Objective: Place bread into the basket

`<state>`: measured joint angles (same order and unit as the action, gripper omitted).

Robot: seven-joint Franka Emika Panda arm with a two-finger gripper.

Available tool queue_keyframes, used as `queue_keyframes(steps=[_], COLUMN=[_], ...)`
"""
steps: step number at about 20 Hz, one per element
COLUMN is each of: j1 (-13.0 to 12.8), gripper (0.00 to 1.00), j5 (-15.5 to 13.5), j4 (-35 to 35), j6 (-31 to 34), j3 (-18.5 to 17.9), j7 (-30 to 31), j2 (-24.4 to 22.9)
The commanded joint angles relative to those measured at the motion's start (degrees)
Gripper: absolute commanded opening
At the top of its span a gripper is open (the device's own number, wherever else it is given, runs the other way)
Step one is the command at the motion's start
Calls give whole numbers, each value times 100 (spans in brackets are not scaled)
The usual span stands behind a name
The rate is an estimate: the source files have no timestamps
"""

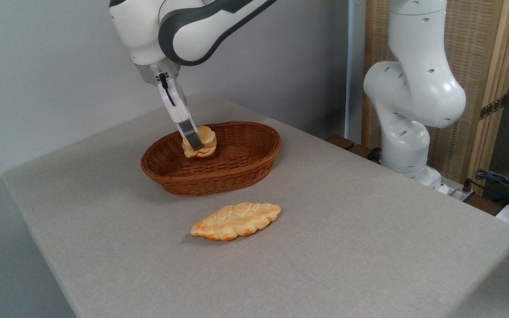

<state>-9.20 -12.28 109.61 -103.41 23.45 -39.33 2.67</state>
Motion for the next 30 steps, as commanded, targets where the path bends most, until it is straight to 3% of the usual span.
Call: queue_keyframes(steps=[1, 10, 13, 16, 19, 24, 27, 30], j1=[-30, 14, 32, 32, 32, 32, 32, 41], gripper=[100, 100, 100, 100, 100, 100, 100, 100], j5=[-55, -47, 32, 392, 437, 1244, 1254, 1210], j4=[-19, -71, -185, -265, -335, -397, -624, -634], j6=[-56, -126, -118, -91, -65, -65, -65, -65], j3=[-51, -164, -708, -1288, -1807, -2256, -2686, -2784], j7=[31, 31, -4, -13, -5, 22, -48, -40], j2=[-12, -108, -389, -635, -758, -794, -794, -794])
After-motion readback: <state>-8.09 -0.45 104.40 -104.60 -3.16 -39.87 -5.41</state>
